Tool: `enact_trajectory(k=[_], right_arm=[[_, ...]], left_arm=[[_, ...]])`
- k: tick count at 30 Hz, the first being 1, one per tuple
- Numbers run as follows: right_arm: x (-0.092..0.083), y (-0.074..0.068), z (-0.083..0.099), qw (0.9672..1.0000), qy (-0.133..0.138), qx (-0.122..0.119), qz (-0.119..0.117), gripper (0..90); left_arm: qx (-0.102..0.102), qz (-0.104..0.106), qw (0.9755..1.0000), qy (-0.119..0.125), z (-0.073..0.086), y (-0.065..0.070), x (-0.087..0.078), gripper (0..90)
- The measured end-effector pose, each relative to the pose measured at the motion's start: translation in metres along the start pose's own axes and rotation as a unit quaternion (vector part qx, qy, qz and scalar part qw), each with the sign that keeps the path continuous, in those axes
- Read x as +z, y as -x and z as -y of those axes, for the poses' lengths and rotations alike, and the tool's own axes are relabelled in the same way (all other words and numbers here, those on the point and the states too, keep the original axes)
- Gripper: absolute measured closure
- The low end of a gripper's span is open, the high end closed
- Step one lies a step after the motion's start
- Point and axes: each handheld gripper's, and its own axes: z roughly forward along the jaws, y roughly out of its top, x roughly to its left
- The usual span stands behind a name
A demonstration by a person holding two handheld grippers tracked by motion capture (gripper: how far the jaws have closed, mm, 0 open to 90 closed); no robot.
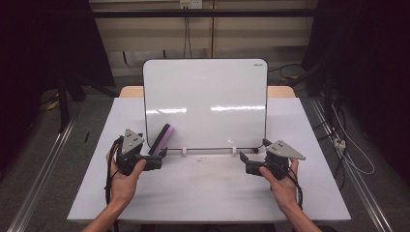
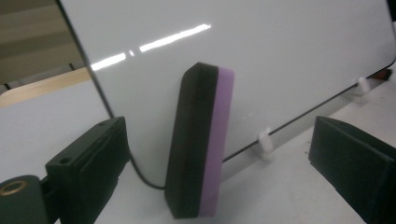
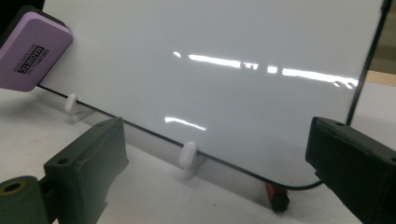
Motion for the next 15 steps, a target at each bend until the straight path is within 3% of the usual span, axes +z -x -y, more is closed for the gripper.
enact_trajectory(k=[4,8,15], right_arm=[[-0.006,0.006,0.003,0.9999,0.0,0.005,0.01,6.1],[-0.013,0.01,0.005,0.9998,-0.002,0.008,0.018,6.1],[-0.026,0.019,0.013,0.9993,-0.003,0.016,0.032,6.3]], left_arm=[[-0.004,-0.005,1.0,0.001,0.01,-0.002,-0.005,5.0],[-0.022,-0.011,0.9997,0.003,0.018,-0.006,-0.012,5.1],[-0.026,-0.013,0.9996,0.005,0.03,-0.009,-0.025,4.9]])
